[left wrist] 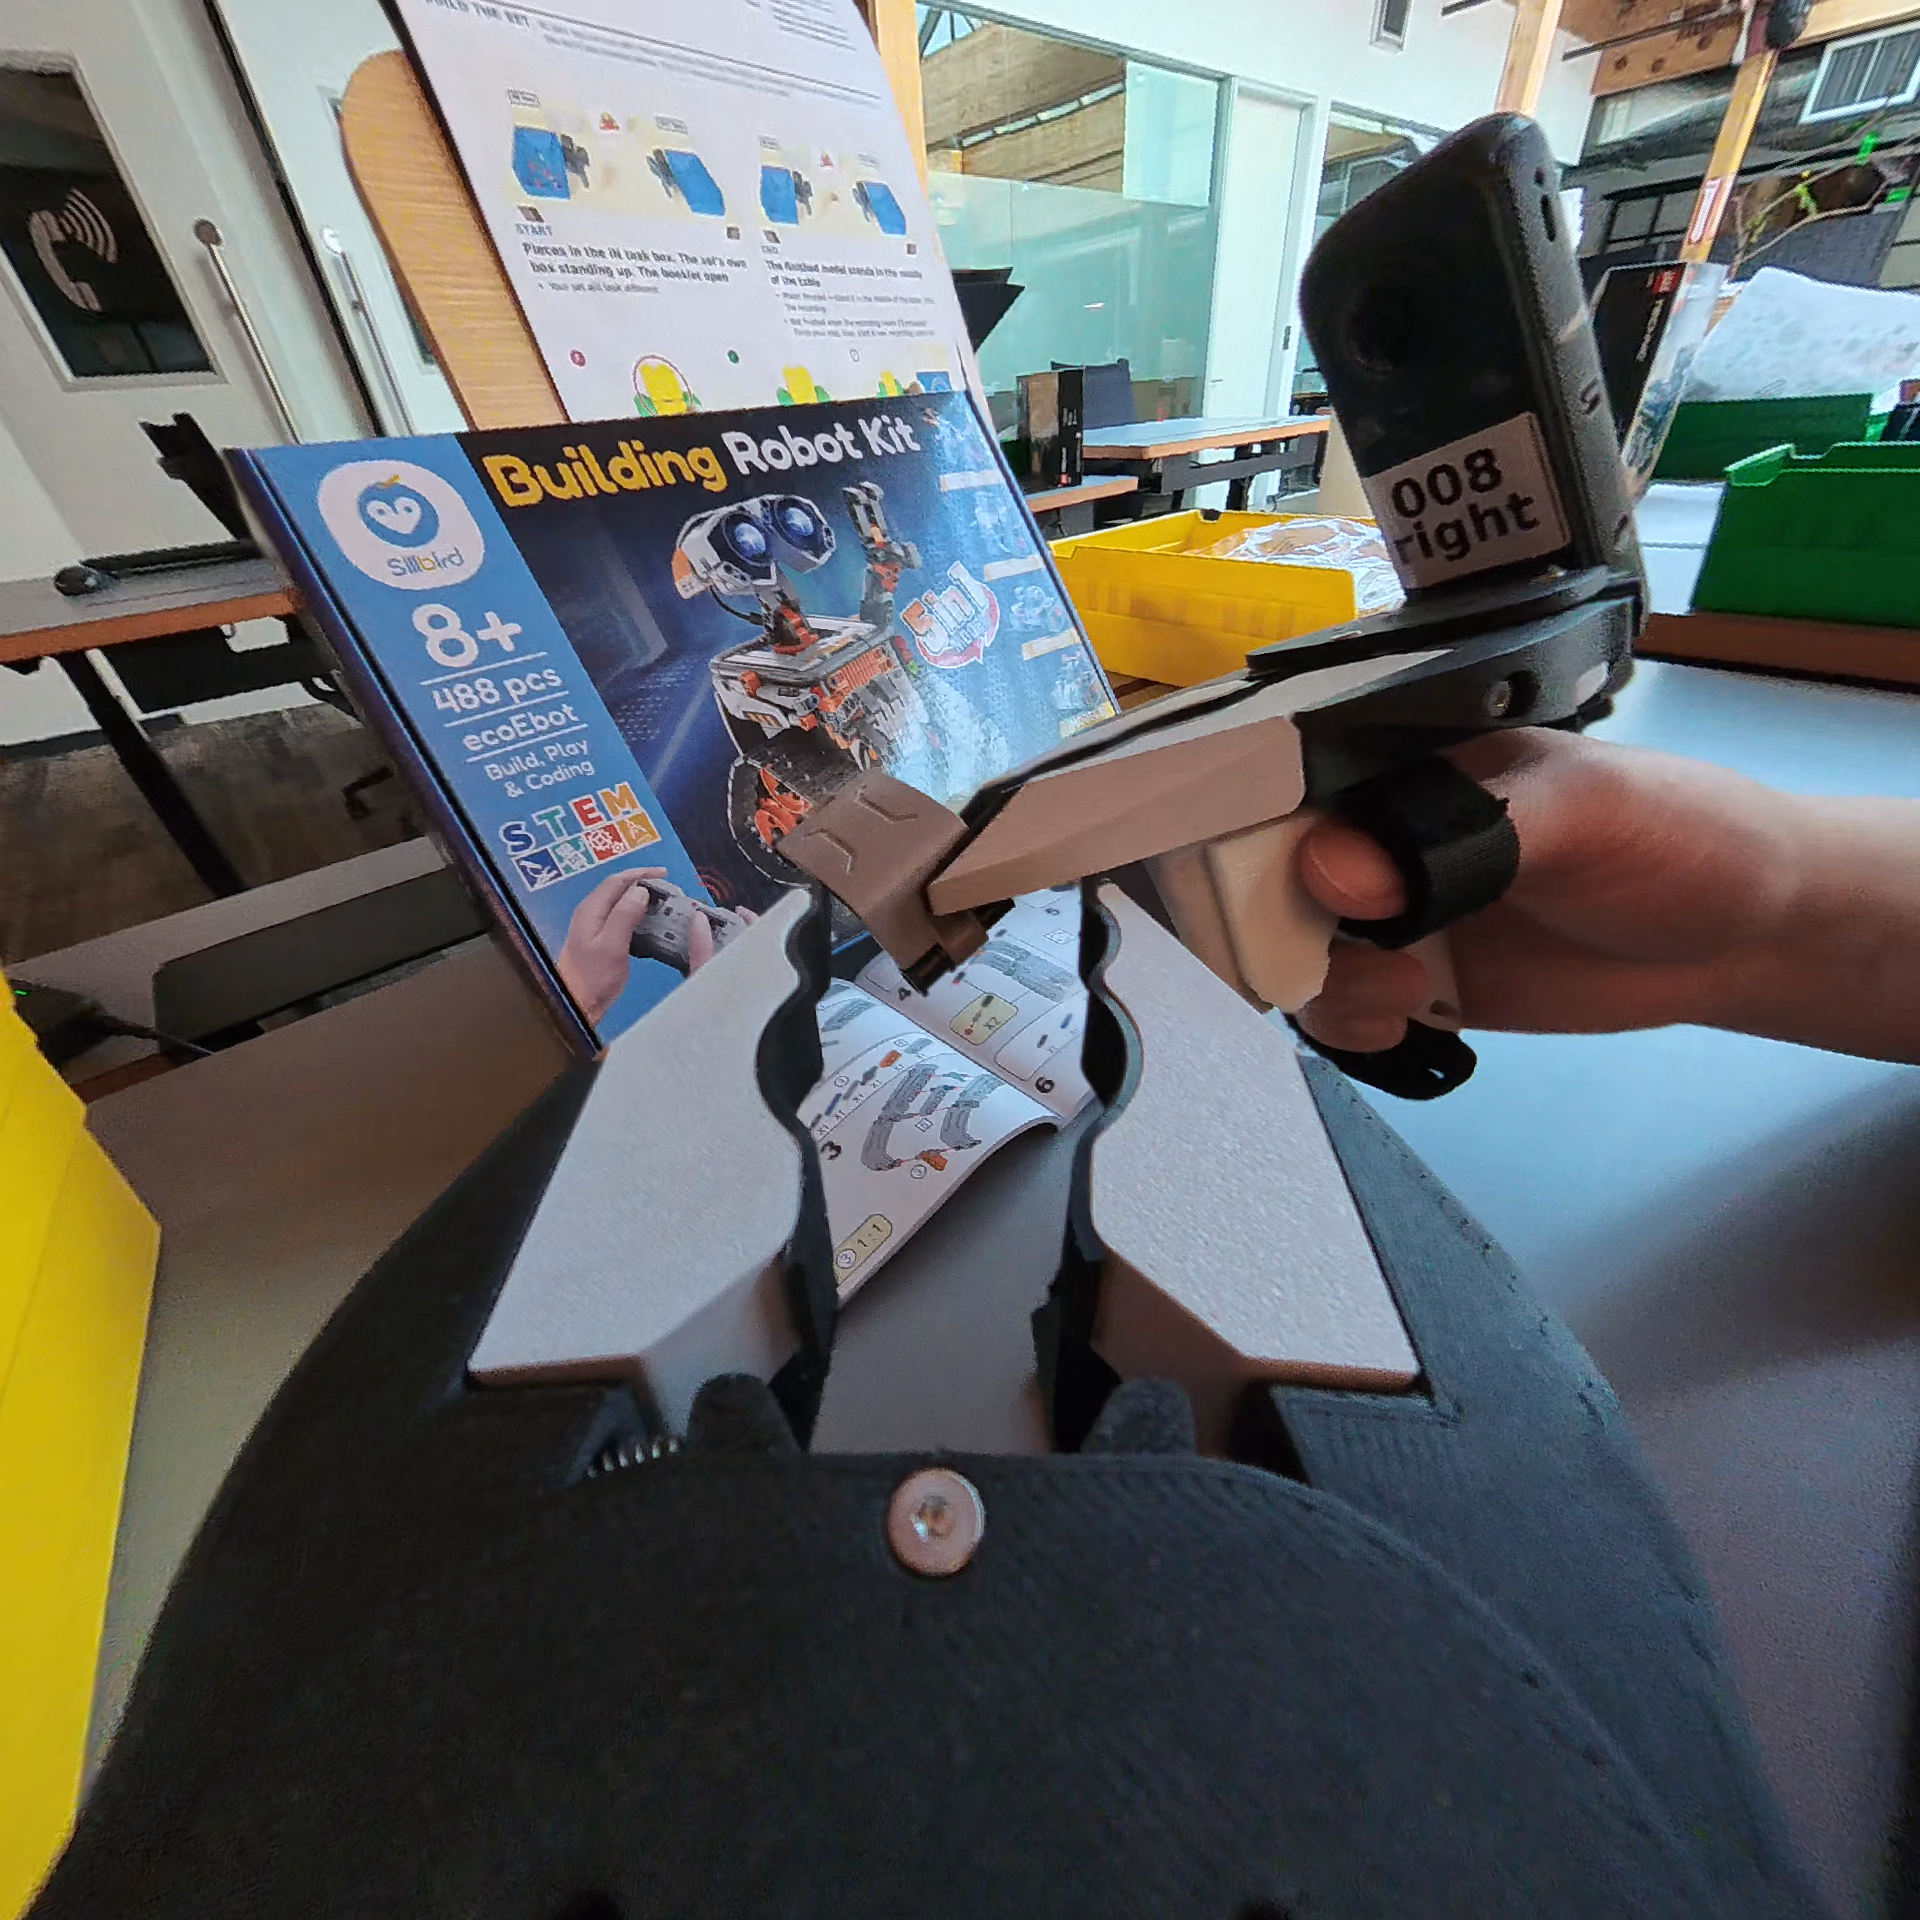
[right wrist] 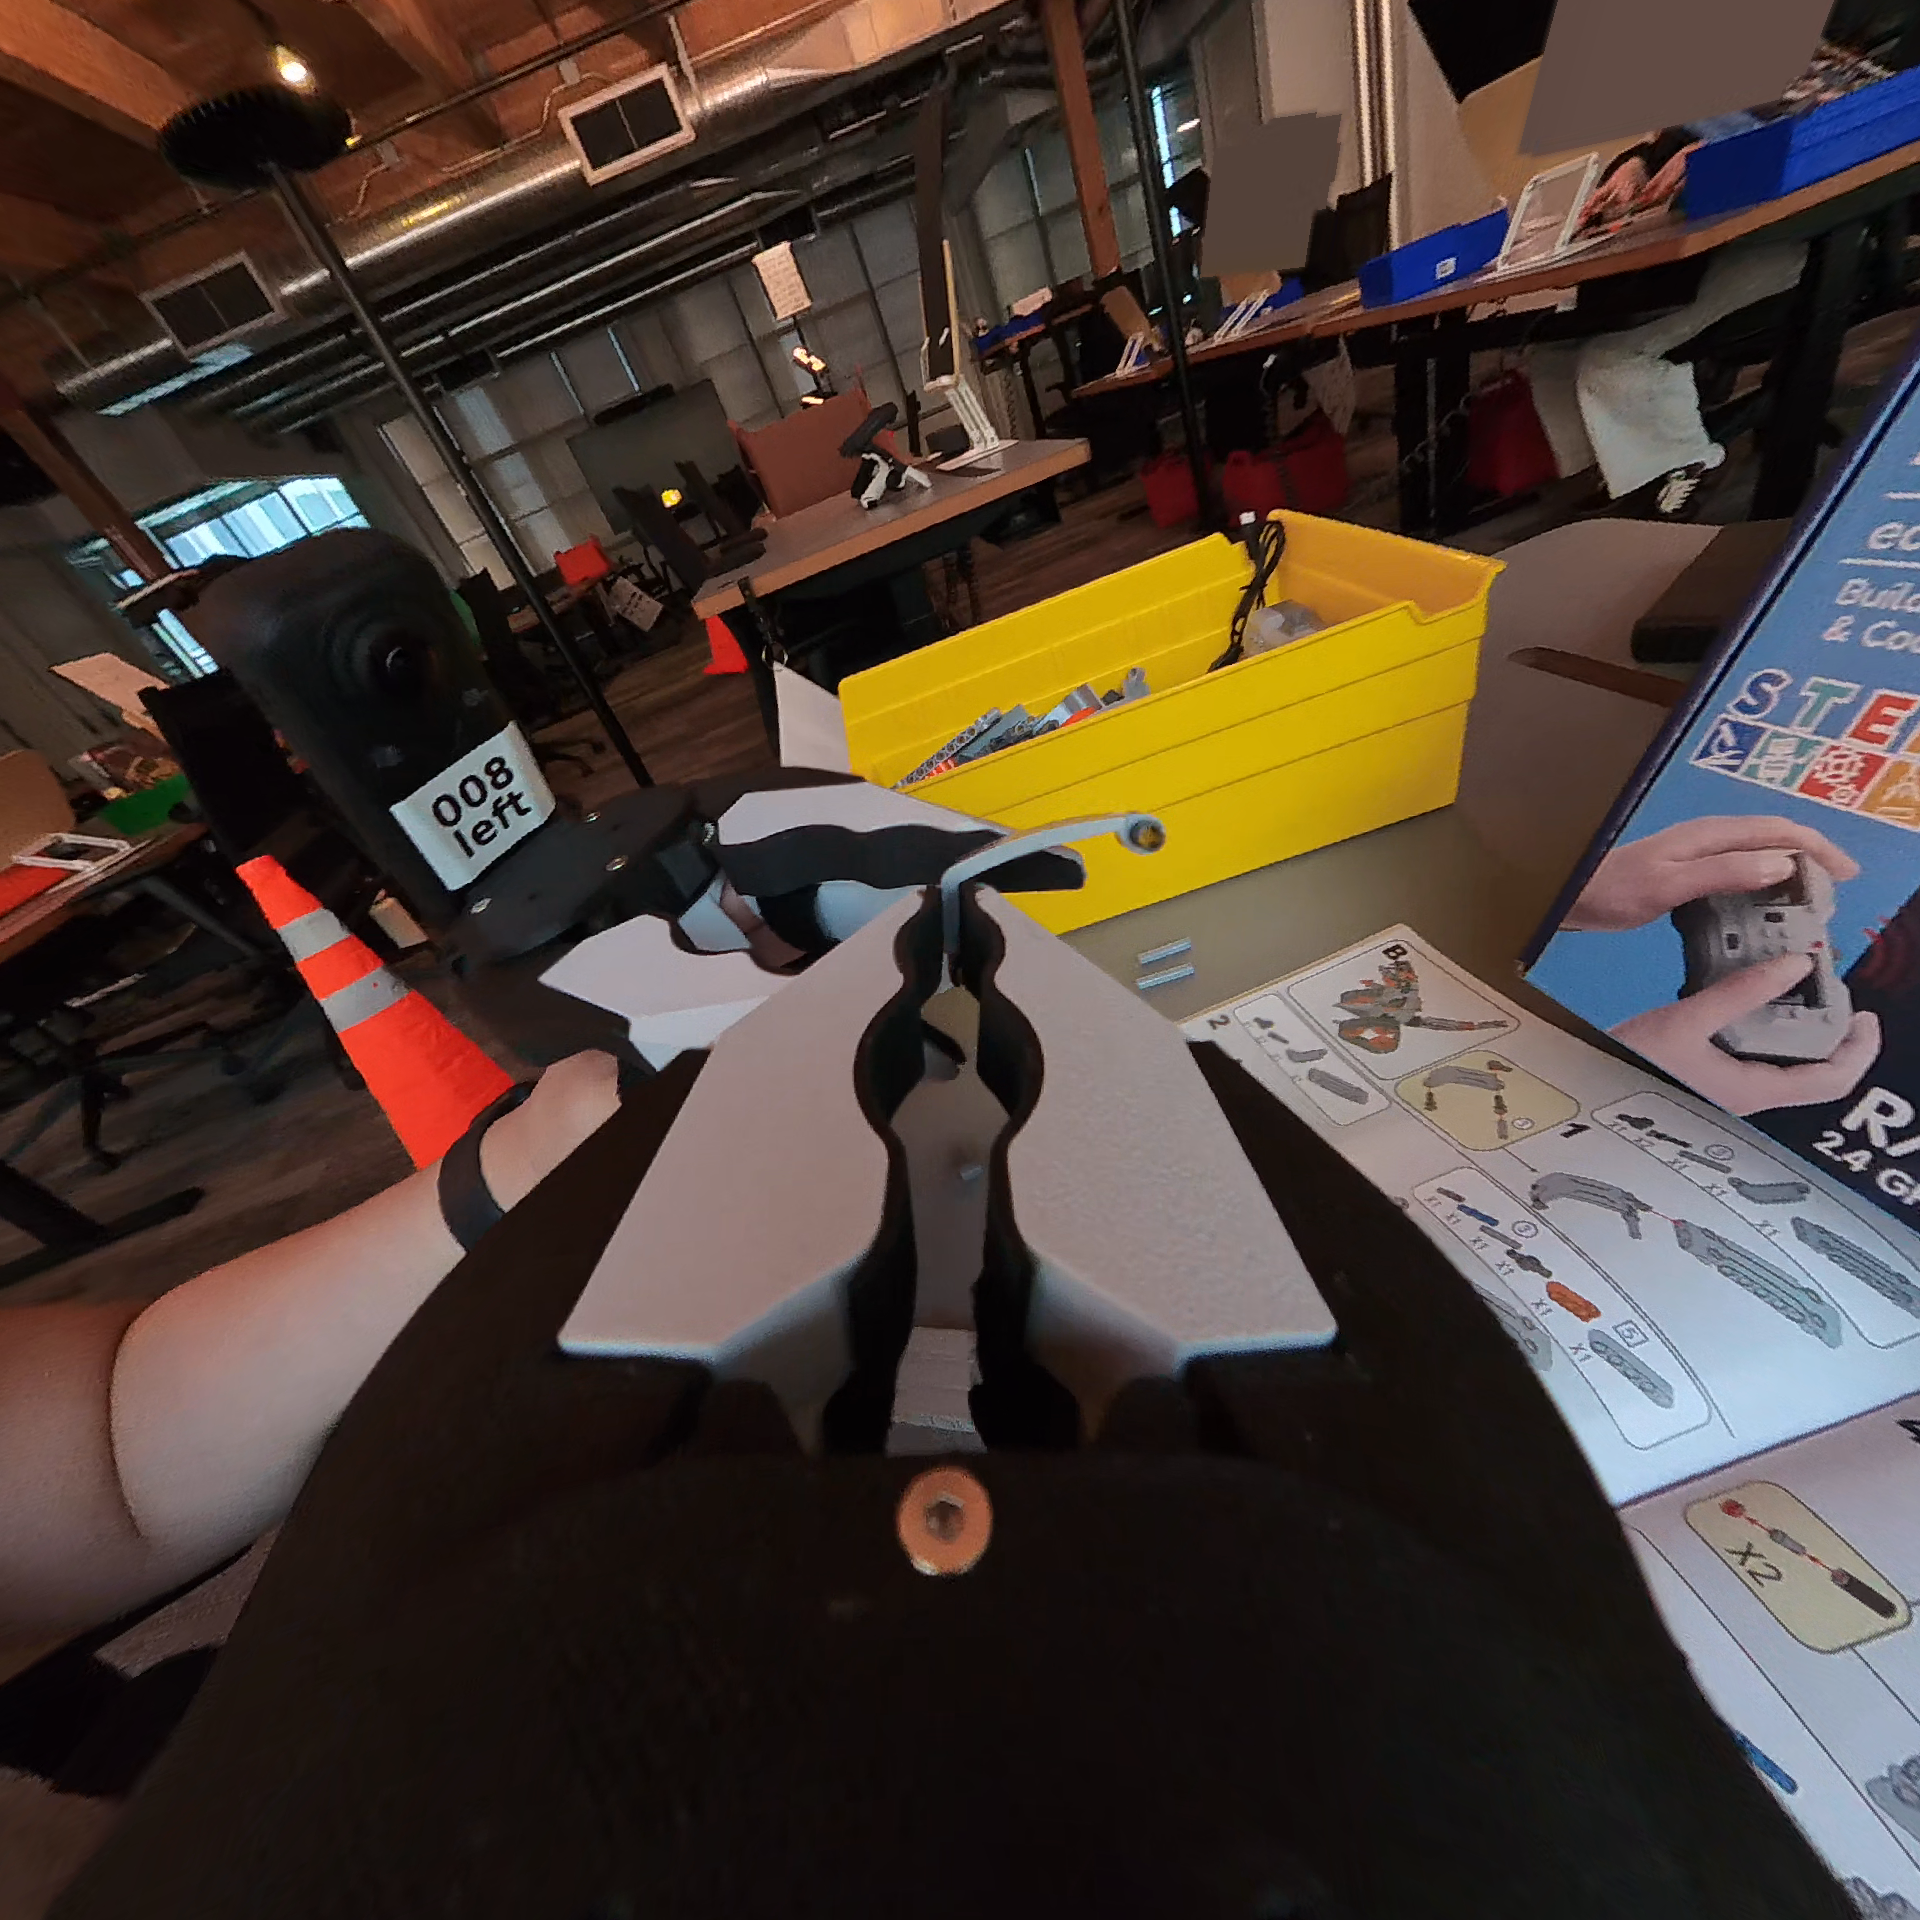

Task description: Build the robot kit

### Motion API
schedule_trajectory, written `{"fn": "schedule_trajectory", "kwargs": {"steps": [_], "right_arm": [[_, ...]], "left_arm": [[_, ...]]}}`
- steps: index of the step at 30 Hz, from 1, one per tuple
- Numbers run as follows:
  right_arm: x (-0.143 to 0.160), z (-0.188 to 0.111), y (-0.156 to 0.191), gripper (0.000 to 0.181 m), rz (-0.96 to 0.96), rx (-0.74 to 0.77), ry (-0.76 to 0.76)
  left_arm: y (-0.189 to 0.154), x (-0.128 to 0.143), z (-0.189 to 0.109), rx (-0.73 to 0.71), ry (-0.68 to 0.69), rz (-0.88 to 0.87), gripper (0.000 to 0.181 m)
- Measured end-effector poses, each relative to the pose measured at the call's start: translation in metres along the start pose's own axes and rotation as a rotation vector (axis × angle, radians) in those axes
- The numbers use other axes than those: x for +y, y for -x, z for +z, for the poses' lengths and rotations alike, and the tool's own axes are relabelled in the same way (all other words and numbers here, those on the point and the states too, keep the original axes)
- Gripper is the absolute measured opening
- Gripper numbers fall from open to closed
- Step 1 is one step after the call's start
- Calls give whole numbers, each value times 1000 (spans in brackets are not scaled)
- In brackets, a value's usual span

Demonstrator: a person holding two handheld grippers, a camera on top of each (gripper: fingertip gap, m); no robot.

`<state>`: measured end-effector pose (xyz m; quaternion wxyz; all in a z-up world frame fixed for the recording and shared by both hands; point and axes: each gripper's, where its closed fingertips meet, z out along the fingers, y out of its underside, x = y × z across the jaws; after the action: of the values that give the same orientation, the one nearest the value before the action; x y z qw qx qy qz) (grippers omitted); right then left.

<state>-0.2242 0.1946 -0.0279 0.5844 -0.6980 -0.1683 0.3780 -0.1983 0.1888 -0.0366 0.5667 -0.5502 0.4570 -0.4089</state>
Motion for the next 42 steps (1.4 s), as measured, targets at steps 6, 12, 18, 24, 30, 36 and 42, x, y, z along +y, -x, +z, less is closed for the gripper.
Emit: {"fn": "schedule_trajectory", "kwargs": {"steps": [6,12,18,24,30,36,42], "right_arm": [[6,0,8,6,2,-117,100],[9,-8,13,10,-9,-224,204],[4,-30,6,21,-116,-272,308],[9,-65,-8,33,-392,-281,432],[4,-80,-2,45,-255,-387,404],[29,-78,5,45,-220,-457,499],[46,-77,10,35,-223,-491,566]], "left_arm": [[-2,5,-2,20,39,22,34],[-11,4,-3,94,40,13,34],[-12,0,-7,100,16,49,33],[-37,0,-9,256,10,44,33],[-75,15,-6,422,76,149,33],[-85,24,-5,458,108,198,32],[-89,27,-6,472,113,230,30]]}}
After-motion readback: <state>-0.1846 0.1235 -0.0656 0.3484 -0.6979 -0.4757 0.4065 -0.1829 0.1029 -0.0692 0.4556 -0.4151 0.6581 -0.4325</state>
